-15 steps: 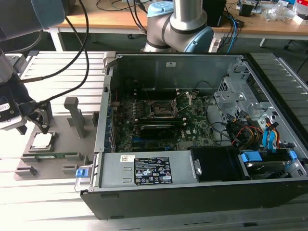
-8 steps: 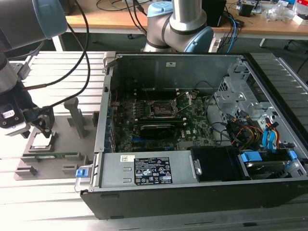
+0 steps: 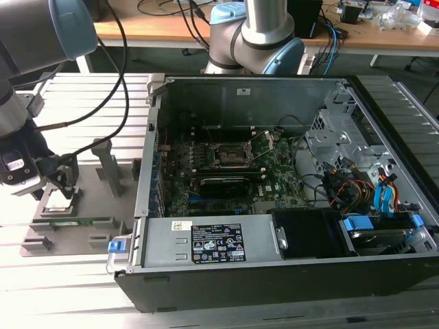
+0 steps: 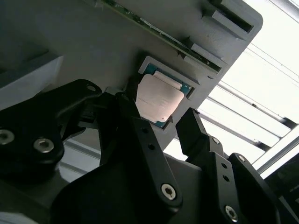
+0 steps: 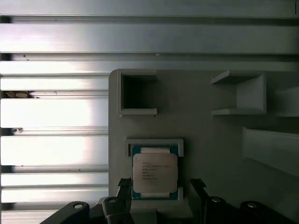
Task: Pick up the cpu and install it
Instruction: 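Pick up the cpu and move it towards the insertion slot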
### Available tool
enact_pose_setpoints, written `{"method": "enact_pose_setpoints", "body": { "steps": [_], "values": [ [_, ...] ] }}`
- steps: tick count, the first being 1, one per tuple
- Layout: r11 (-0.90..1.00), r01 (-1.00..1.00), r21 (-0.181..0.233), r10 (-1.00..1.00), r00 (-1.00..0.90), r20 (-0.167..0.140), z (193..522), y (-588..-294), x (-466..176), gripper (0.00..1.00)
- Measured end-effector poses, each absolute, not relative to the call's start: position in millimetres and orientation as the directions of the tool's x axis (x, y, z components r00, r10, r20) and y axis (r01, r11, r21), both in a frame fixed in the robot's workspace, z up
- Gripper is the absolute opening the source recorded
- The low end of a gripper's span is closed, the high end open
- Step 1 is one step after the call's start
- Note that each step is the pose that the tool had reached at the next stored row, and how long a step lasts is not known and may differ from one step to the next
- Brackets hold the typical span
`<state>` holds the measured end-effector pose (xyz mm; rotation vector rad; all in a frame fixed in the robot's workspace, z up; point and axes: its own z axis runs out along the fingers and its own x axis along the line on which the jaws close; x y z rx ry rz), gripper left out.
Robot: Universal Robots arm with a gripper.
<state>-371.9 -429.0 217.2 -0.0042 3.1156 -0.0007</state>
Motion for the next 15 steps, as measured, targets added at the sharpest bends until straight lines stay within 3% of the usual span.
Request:
{"method": "enact_pose_setpoints", "body": {
  "steps": [15],
  "values": [
    [1.0,-0.018,-0.001,-0.018,-0.999,-0.026,201.4,-428.3,-372.6,0.6]
  ]
}}
